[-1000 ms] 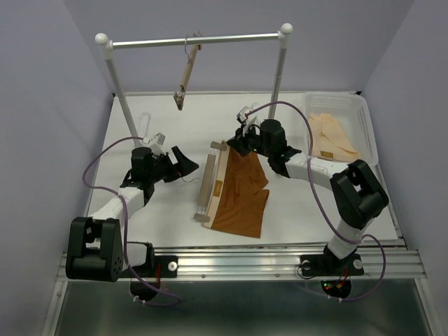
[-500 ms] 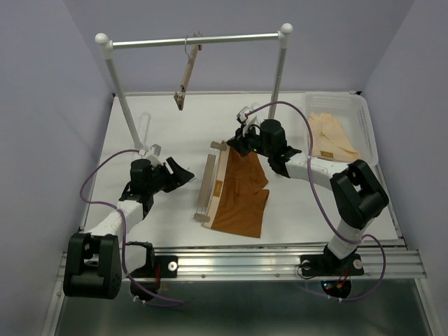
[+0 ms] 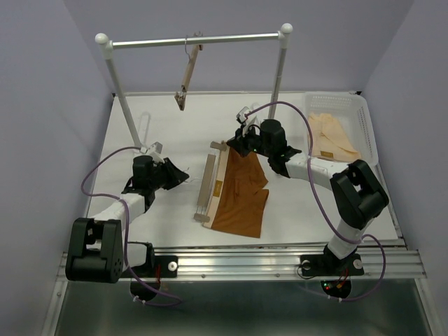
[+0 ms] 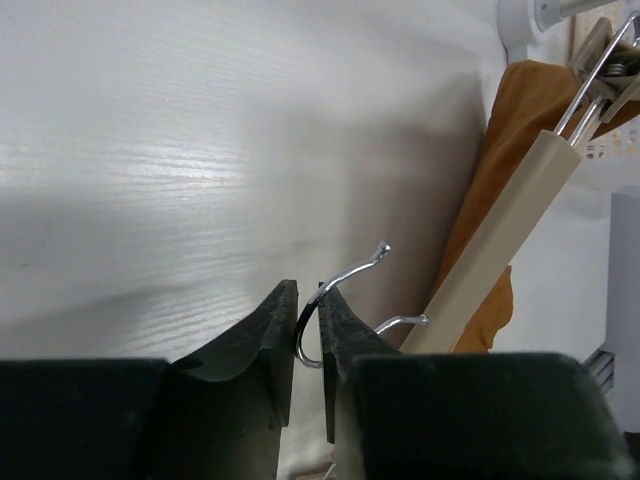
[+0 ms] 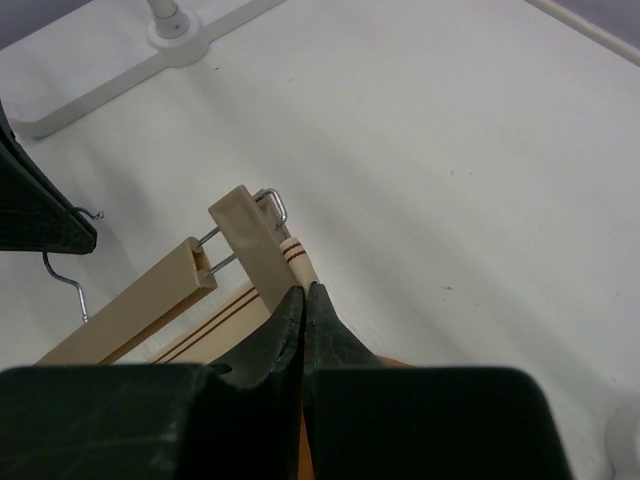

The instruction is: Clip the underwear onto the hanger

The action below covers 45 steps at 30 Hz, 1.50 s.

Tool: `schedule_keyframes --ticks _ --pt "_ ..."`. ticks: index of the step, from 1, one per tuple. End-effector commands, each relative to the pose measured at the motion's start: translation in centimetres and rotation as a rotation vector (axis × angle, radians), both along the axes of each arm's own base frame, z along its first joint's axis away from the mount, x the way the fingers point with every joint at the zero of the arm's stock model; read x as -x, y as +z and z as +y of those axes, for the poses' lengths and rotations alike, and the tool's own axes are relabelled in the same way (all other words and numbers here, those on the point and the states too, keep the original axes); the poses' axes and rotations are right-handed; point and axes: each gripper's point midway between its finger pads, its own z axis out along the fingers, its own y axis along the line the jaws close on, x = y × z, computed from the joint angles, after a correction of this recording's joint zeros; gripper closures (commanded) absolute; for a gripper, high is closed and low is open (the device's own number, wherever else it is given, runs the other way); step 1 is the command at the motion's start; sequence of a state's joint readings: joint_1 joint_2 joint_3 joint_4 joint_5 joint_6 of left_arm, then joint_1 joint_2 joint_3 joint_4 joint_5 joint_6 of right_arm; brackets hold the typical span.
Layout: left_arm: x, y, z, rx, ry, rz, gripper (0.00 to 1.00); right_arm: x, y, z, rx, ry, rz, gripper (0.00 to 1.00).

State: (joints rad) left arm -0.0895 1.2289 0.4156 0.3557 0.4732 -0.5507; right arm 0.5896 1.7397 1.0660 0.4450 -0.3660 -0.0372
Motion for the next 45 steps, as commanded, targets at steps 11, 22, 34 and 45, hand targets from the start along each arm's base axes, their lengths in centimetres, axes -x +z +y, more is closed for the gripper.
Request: schedule_keyframes --ticks 11,22,34,45 --pt "-1.7 8.8 0.4 -0.008 0.091 -0.257 1.00 -1.5 2.2 1.5 -0.019 -0.017 0.039 0.92" --pt "-0.7 13.7 -2.0 -0.074 0.172 -0.256 1.00 -0.5 -1.9 4.6 0.133 -0.139 0.238 0.36" --pt "-1.8 14.8 -3.9 -0.097 0.354 -0.103 1.00 4.1 -0.1 2.0 -0.016 -0.370 0.389 0.00" --pt "-3.0 15.4 -5.1 -0.114 0.472 -0.026 1.00 8.2 1.5 2.6 0.031 -0.297 0.260 0.00"
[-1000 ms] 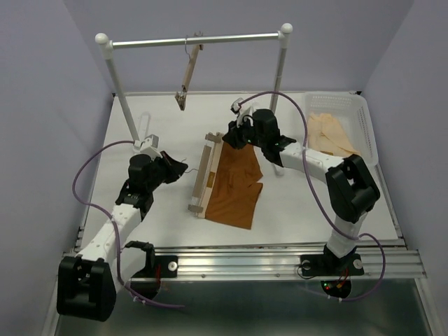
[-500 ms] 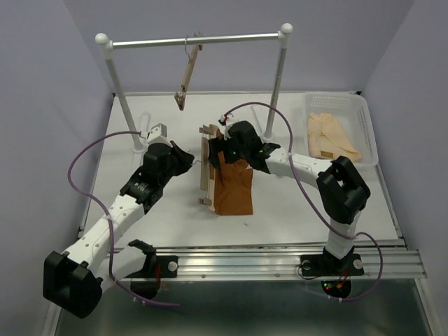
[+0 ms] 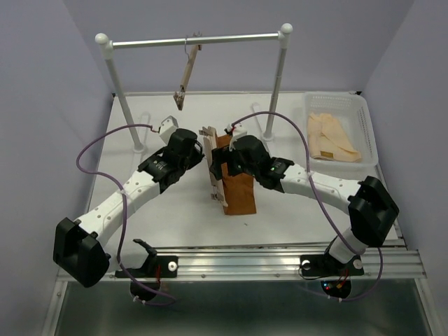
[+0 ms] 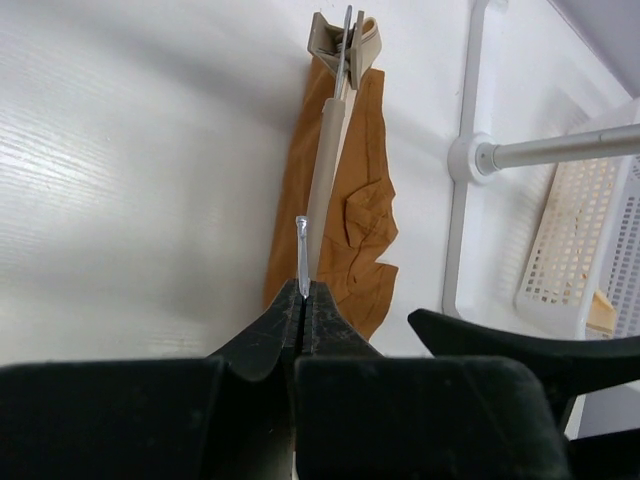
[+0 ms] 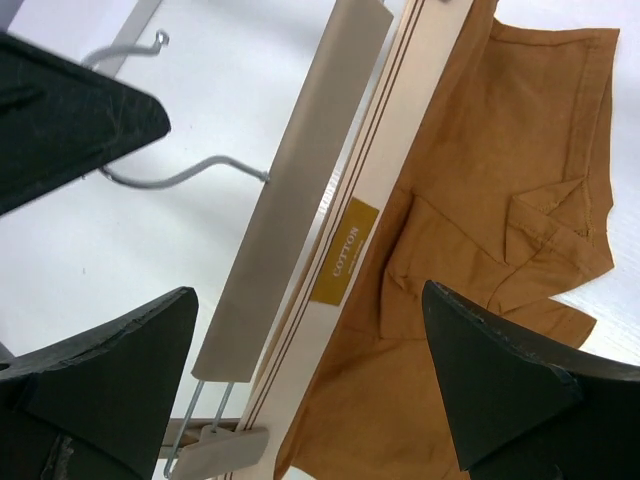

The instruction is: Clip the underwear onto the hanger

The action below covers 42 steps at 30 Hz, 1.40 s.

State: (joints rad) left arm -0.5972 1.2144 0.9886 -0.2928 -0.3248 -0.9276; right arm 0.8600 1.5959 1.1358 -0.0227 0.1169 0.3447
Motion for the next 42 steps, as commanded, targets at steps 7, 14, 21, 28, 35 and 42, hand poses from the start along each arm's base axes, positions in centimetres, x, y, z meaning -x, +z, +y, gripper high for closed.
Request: schedule_keyframes --ticks 7,14,21,28,35,42 --pt "-1.4 3.7 -0.3 0.018 0.134 -0.032 1.00 0.1 0.5 1.1 0.048 -0.065 -0.138 0.00" --pt "-1.5 3.7 -1.3 0.015 0.127 -0.019 1.00 -0.1 -1.1 2.1 0.111 -0.056 -0.165 0.09" --pt "-1.7 4.0 -1.7 0.024 0.112 -0.026 1.00 -0.4 -2.6 2.4 0.123 -0.081 -0.165 0.35" --pt "-1.7 4.0 -1.9 0.023 0.102 -0.028 1.00 -0.5 -2.9 2.4 0.127 -0.086 -0.165 0.62" --pt "-2.0 4.1 -3.4 0.040 0.031 -0.036 1.00 -0.4 -2.8 2.6 0.120 -0.078 -0.166 0.93" --pt "-2.1 5.6 -4.6 0.036 -0.050 -0.083 0.35 -0.8 -1.8 1.5 0.096 -0.152 -0.173 0.99"
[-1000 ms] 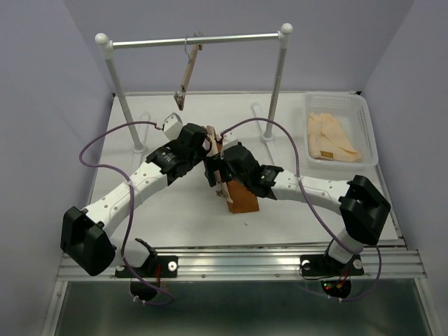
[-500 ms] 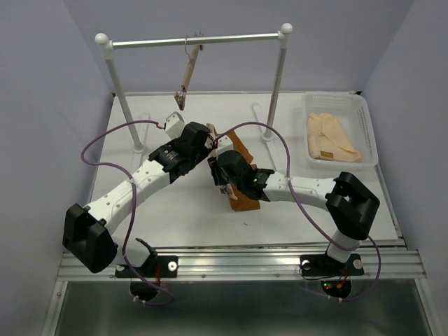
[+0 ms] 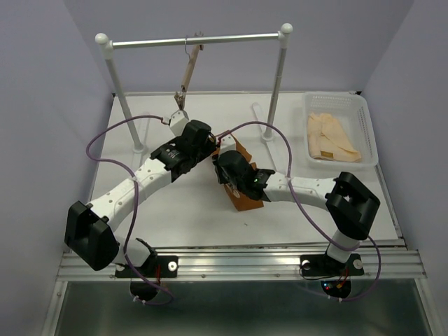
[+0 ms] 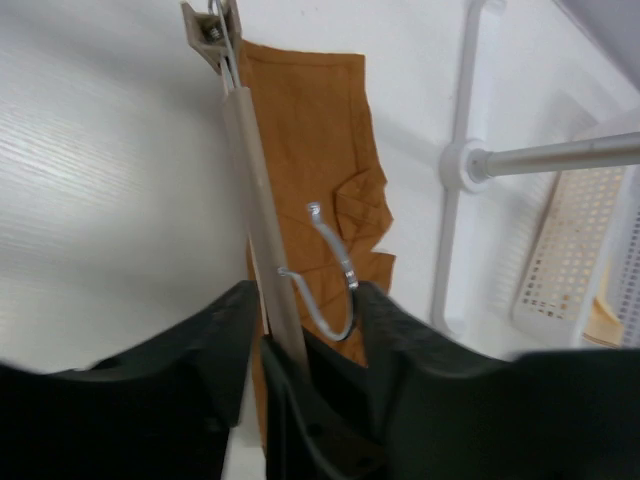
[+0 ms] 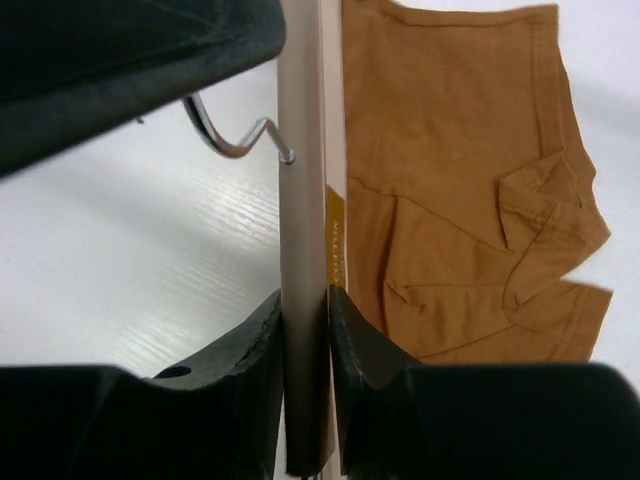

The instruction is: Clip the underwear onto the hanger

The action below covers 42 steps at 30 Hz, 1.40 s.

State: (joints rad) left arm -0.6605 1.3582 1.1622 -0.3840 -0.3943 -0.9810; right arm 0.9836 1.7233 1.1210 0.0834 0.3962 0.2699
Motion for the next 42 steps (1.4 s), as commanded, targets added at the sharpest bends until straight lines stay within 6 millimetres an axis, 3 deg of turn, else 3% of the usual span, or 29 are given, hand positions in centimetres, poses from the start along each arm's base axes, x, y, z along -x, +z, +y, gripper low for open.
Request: schedule_keyframes --ticks 1,2,4,5,13,21,26,29,32,33,36,37,42 --pt "-0.6 4.8 -1.9 0.066 -0.079 -0.121 0.30 -0.6 2.3 -0.2 -0.071 -0.062 -0.056 0.99" --pt "-0.6 5.6 -2.0 0.082 -0.087 -0.145 0.15 -0.7 2.5 -0.3 -0.071 -0.071 -0.061 0.99" --pt "-0.5 6.1 -2.0 0.089 -0.095 -0.162 0.11 -0.7 2.6 -0.4 -0.072 -0.073 -0.064 0.99" --pt "-0.4 6.1 -2.0 0.086 -0.100 -0.165 0.03 -0.7 2.7 -0.5 -0.073 -0.073 -0.066 0.99" --pt "0.5 8.2 0.5 0.083 -0.036 -0.231 0.01 -1.7 4.9 -2.1 -0.068 -0.116 -0.118 0.99" --pt "2.7 8.9 2.8 0.072 -0.047 -0.320 0.01 -5.5 12.7 -6.1 -0.005 -0.187 -0.284 0.99" --pt "3.8 8.7 2.8 0.068 -0.117 -0.365 0.01 -8.0 17.4 -8.4 0.028 -0.227 -0.376 0.99" --pt "4.2 8.3 3.4 0.059 -0.105 -0.371 0.01 -8.9 19.4 -9.0 0.044 -0.229 -0.416 0.99" --pt "4.4 8.1 3.9 0.049 -0.097 -0.378 0.01 -9.6 22.6 -9.1 0.059 -0.222 -0.480 0.99" --pt "4.5 8.1 3.9 0.043 -0.104 -0.381 0.01 -9.8 24.9 -9.1 0.042 -0.226 -0.516 0.99" --pt "4.5 7.5 4.0 0.040 -0.106 -0.380 0.01 -10.4 26.9 -8.9 0.072 -0.225 -0.554 0.99" --pt "4.5 7.2 3.9 0.036 -0.109 -0.375 0.01 -10.4 28.8 -8.9 0.049 -0.233 -0.582 0.99" --pt "4.5 6.7 4.0 0.033 -0.103 -0.366 0.01 -11.6 32.3 -9.8 0.052 -0.287 -0.645 0.99"
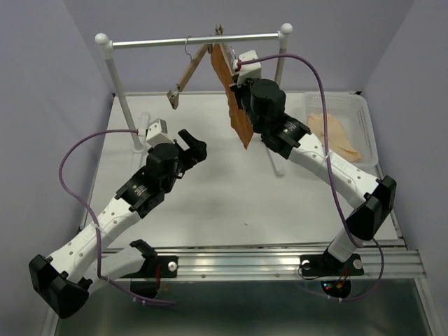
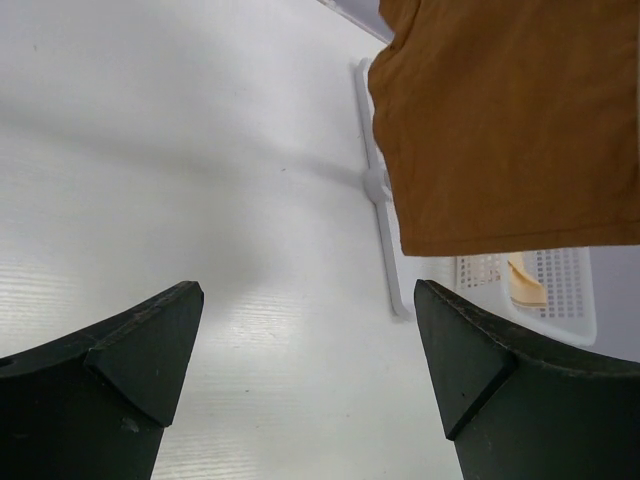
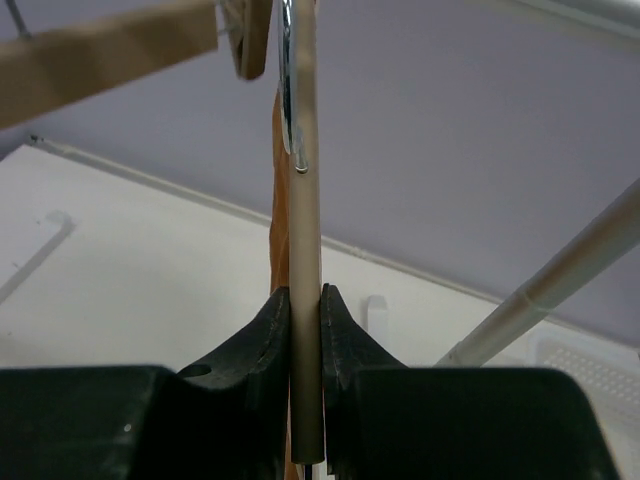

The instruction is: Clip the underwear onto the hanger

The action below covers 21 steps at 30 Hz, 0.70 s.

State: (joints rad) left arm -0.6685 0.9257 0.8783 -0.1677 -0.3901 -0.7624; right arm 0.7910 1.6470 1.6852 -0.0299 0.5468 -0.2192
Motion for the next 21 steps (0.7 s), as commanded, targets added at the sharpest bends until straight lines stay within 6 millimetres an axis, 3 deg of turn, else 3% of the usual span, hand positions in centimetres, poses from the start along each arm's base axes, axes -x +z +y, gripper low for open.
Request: schedule_keyframes --ticks 1,10,11,12,17,21 --pt "-0.1 0.9 0.2 0.011 0.014 -0.048 0.01 -1.1 5.5 -1.3 -0.025 -0.063 -0.119 0.99" --pt "-0.2 0.6 -0.3 0.032 0.001 -0.042 0.01 -4.3 8.5 -3.0 -0.042 -0.133 -0.174 0.99" --pt "-0.2 0.5 -0.3 0.032 0.000 -0.039 0.01 -4.9 7.3 -2.5 -0.022 -0.126 -0.145 0.99" --pt "-0.2 0.5 -0.3 0.033 0.000 -0.040 0.01 -5.3 7.9 -3.2 -0.033 -0.141 -0.152 0.99" --pt "-0.2 0.6 -0.2 0.036 0.008 -0.045 0.01 -7.5 6.4 -4.4 -0.065 -0.156 -0.100 0.99" --pt "-0.2 0.6 0.0 0.035 0.015 -0.039 0.01 -7.5 4.6 -3.6 -0.072 -0.124 -0.056 0.99"
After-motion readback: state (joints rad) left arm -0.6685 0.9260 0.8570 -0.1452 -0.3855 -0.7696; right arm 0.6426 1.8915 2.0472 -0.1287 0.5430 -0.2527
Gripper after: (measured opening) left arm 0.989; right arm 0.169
